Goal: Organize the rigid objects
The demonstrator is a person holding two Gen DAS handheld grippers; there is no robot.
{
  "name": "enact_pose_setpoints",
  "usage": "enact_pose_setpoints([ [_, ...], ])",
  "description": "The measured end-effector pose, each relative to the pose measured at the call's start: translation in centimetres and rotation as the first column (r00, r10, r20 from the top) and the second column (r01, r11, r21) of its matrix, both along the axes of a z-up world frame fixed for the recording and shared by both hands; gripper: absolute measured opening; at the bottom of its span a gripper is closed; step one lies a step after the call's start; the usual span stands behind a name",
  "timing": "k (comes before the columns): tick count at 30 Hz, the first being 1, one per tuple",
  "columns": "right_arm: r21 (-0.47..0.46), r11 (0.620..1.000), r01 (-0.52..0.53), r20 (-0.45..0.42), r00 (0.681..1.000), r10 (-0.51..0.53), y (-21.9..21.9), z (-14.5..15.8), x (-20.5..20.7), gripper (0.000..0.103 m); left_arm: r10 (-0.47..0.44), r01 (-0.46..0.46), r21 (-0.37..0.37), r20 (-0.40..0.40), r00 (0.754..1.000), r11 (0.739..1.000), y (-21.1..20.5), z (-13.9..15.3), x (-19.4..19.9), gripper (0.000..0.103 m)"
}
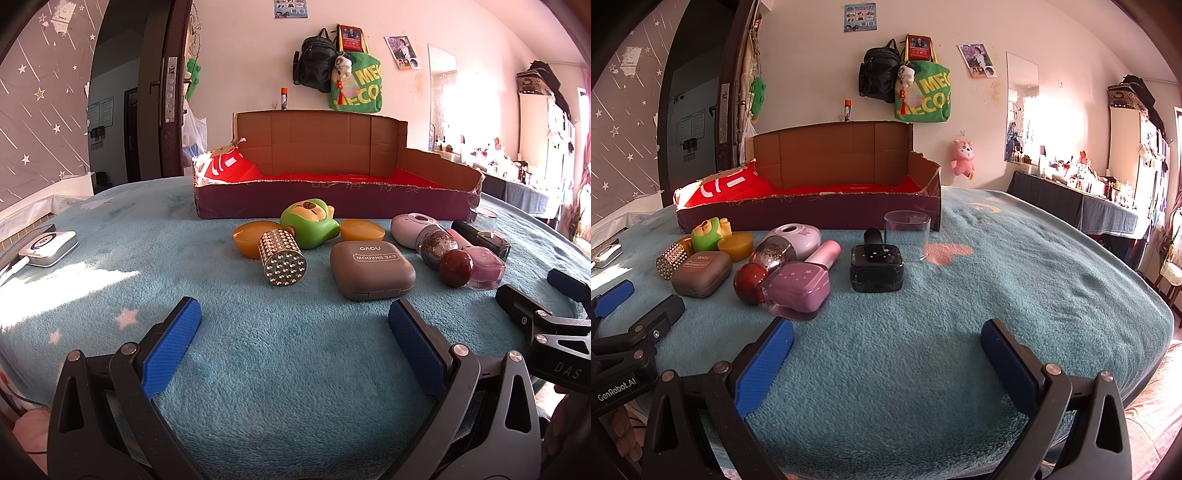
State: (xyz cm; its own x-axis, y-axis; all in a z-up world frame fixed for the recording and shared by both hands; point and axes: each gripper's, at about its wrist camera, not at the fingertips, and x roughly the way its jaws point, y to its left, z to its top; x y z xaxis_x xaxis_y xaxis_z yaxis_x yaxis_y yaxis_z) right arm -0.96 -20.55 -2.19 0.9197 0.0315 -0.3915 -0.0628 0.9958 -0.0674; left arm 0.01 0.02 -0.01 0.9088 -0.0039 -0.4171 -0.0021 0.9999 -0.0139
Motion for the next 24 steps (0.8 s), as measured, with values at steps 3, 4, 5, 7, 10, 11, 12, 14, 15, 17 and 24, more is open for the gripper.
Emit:
enact_pose_setpoints([
  [3, 0.000, 1.000, 0.000, 0.000, 1.000, 0.000, -0.01, 0.01, 0.02, 0.103, 0.000, 0.000, 0.000, 0.000, 1.000, 1.000, 0.00, 0.00, 0.00, 0.103],
  [4, 0.000, 1.000, 0.000, 0.000, 1.000, 0.000, 0.00, 0.00, 0.01, 0.103, 0.000, 0.000, 0.000, 0.000, 1.000, 1.000, 0.00, 0.00, 0.00, 0.103],
  [5, 0.000, 1.000, 0.000, 0.000, 1.000, 0.000, 0.00, -0.01, 0.01, 0.103, 0.000, 0.000, 0.000, 0.000, 1.000, 1.000, 0.00, 0.00, 0.00, 0.103],
  [7, 0.000, 1.000, 0.000, 0.000, 1.000, 0.000, 0.00, 0.00, 0.02, 0.103, 0.000, 0.000, 0.000, 0.000, 1.000, 1.000, 0.00, 0.00, 0.00, 0.103],
  [10, 0.000, 1.000, 0.000, 0.001, 1.000, 0.000, 0.00, 0.00, 0.00, 0.103, 0.000, 0.000, 0.000, 0.000, 1.000, 1.000, 0.00, 0.00, 0.00, 0.103],
  [11, 0.000, 1.000, 0.000, 0.000, 1.000, 0.000, -0.01, 0.01, 0.01, 0.103, 0.000, 0.000, 0.000, 0.000, 1.000, 1.000, 0.00, 0.00, 0.00, 0.103],
  [12, 0.000, 1.000, 0.000, 0.000, 1.000, 0.000, -0.01, 0.02, 0.01, 0.103, 0.000, 0.000, 0.000, 0.000, 1.000, 1.000, 0.00, 0.00, 0.00, 0.103],
  [14, 0.000, 1.000, 0.000, 0.001, 1.000, 0.000, -0.01, 0.02, -0.01, 0.103, 0.000, 0.000, 0.000, 0.000, 1.000, 1.000, 0.00, 0.00, 0.00, 0.103],
  [15, 0.000, 1.000, 0.000, 0.001, 1.000, 0.000, -0.01, 0.03, -0.01, 0.103, 0.000, 0.000, 0.000, 0.001, 1.000, 1.000, 0.00, 0.00, 0.00, 0.103],
  [17, 0.000, 1.000, 0.000, 0.001, 1.000, 0.000, -0.01, 0.01, -0.04, 0.103, 0.000, 0.000, 0.000, 0.000, 1.000, 1.000, 0.00, 0.01, 0.01, 0.103],
  [24, 0.005, 1.000, 0.000, -0.022, 1.000, 0.000, -0.04, 0.21, 0.03, 0.103, -0.010, 0.010, -0.019, -0.028, 1.000, 1.000, 0.33, 0.81, 0.43, 0.103],
])
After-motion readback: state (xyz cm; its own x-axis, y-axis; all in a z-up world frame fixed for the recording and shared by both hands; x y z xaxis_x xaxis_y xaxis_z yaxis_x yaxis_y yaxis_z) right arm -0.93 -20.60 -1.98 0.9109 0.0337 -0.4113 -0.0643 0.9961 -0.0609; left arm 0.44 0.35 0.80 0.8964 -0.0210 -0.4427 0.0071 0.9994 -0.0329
